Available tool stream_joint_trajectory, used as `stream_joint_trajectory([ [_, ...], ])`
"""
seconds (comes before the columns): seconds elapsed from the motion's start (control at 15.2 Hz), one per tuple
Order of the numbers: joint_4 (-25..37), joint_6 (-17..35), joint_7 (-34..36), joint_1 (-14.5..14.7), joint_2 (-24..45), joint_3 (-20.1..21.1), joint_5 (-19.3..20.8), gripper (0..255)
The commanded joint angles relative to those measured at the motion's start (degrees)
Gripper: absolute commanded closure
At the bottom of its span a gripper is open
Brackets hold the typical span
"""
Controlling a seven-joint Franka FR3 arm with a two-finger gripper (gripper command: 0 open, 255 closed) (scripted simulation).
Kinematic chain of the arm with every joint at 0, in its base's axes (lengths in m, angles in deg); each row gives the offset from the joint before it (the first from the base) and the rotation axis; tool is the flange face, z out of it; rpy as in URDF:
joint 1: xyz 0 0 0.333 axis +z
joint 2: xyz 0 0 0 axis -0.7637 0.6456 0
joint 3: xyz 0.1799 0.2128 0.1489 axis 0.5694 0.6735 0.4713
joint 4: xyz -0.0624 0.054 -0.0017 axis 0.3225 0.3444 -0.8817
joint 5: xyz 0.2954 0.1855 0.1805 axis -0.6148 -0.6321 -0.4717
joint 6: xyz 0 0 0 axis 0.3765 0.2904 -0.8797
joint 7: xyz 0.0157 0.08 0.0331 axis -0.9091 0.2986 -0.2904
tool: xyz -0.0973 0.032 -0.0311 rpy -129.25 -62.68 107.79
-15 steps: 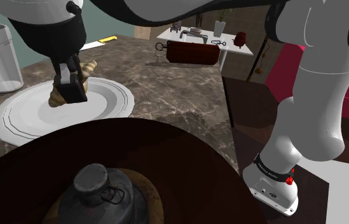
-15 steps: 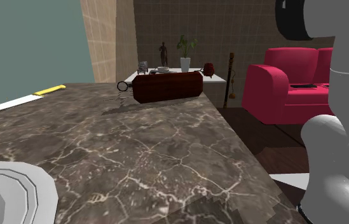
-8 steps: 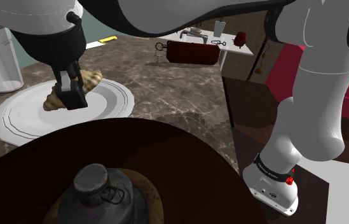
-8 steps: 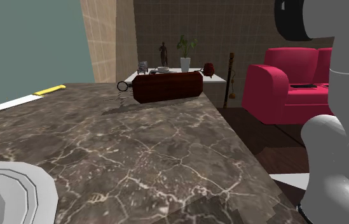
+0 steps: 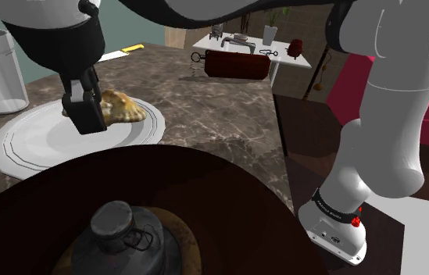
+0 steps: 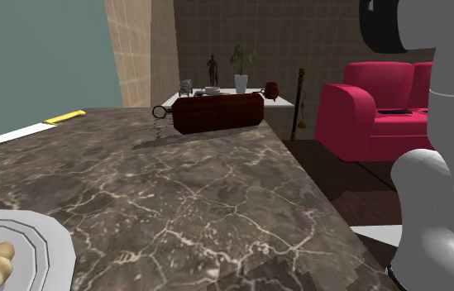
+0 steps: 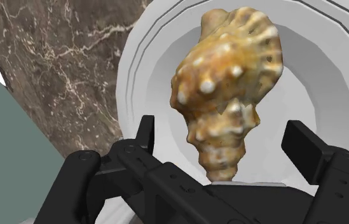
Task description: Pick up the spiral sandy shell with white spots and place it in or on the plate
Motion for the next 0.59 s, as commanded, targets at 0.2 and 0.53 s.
stream_joint_trajectory([
  [0.2, 7.6, -6.1, -0.6, 3.6, 2.4, 0.3, 1.7, 0],
  [0.53, 7.6, -6.1, -0.6, 3.6, 2.4, 0.3, 1.7, 0],
])
